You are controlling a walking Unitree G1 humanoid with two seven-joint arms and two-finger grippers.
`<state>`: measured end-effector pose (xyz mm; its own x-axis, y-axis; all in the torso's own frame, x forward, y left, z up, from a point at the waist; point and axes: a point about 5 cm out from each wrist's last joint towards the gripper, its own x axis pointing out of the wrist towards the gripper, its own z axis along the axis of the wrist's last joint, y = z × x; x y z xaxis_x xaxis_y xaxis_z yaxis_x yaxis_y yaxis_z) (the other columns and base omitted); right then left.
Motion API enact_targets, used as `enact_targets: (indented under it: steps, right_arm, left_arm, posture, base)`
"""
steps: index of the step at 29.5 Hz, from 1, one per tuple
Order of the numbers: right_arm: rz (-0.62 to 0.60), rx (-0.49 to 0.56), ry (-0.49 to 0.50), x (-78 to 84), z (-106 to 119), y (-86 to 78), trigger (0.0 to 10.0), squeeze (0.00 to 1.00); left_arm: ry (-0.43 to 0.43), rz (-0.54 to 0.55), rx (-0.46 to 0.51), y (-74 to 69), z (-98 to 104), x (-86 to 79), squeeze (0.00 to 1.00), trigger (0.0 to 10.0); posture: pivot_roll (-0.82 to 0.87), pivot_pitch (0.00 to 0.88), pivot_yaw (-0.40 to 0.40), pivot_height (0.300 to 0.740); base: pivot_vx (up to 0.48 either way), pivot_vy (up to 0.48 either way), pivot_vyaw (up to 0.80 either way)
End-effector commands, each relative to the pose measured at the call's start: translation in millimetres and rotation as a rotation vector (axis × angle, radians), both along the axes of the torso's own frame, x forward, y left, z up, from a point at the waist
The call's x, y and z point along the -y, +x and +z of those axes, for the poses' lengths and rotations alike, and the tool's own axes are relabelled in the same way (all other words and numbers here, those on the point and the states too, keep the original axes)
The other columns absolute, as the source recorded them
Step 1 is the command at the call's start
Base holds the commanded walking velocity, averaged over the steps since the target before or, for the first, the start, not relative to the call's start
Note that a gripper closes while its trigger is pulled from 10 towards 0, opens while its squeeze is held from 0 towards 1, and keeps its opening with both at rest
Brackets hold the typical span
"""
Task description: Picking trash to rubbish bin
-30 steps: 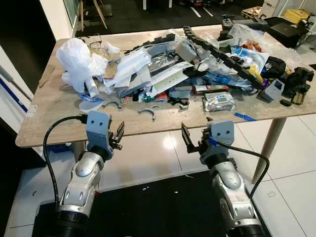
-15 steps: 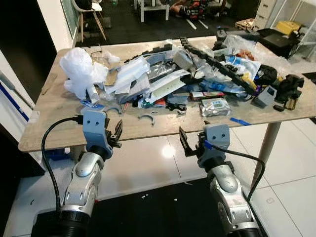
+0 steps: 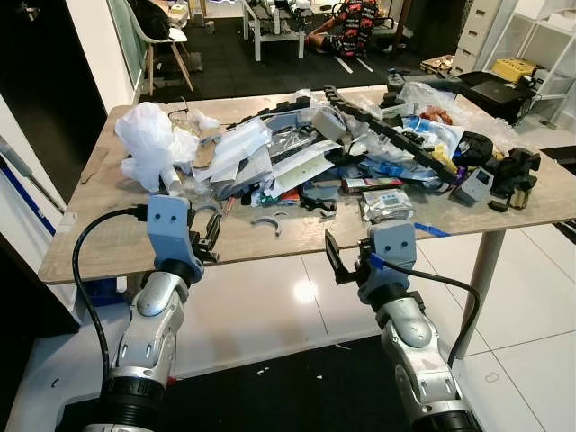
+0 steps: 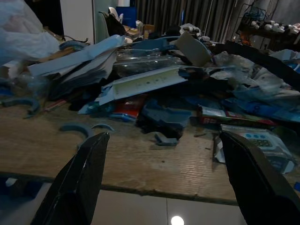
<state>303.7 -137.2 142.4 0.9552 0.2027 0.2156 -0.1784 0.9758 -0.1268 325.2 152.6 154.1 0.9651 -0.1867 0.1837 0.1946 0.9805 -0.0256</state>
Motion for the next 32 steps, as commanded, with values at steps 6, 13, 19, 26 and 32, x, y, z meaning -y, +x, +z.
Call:
enact_targets:
  steps: [6,13,19,26,32]
  right_arm:
    - [0.005,-0.019,0.002,-0.1,-4.0,-0.5,10.0,0.0]
    - [0.008,-0.022,0.002,-0.5,-4.7,-1.6,10.0,0.0]
    - [0.012,-0.023,-0.001,-0.6,-4.7,-1.7,10.0,0.0]
    - [0.015,-0.027,-0.002,-1.0,-5.6,-2.4,10.0,0.0]
    - [0.016,-0.029,-0.002,-1.3,-6.0,-2.9,10.0,0.0]
  left_arm:
    - [-0.009,-0.012,-0.001,0.1,-2.0,2.8,0.0,10.0]
    - [-0.009,-0.017,0.001,-1.1,-2.9,3.1,0.0,10.0]
    - [-0.011,-0.011,0.001,-1.7,-3.4,1.5,0.0,10.0]
    - [-0.012,-0.011,-0.001,-2.3,-3.9,0.9,0.0,10.0]
    - [-0.012,-0.011,-0.001,-2.6,-4.0,0.5,0.0,10.0]
  posture:
    - [-0.05,0.025,0.039,0.74]
    - [-0.05,0.026,0.038,0.74]
    - [-0.05,0.029,0.036,0.74]
    - [-0.05,0.033,0.037,0.74]
    - [-0.05,0.035,0.036,0.74]
  base:
    - [0.345,0.0,0.0]
    - [0.349,0.0,0.0]
    - [0.347,0.0,0.0]
    - [0.345,0.0,0.0]
    - [0.338,0.0,0.0]
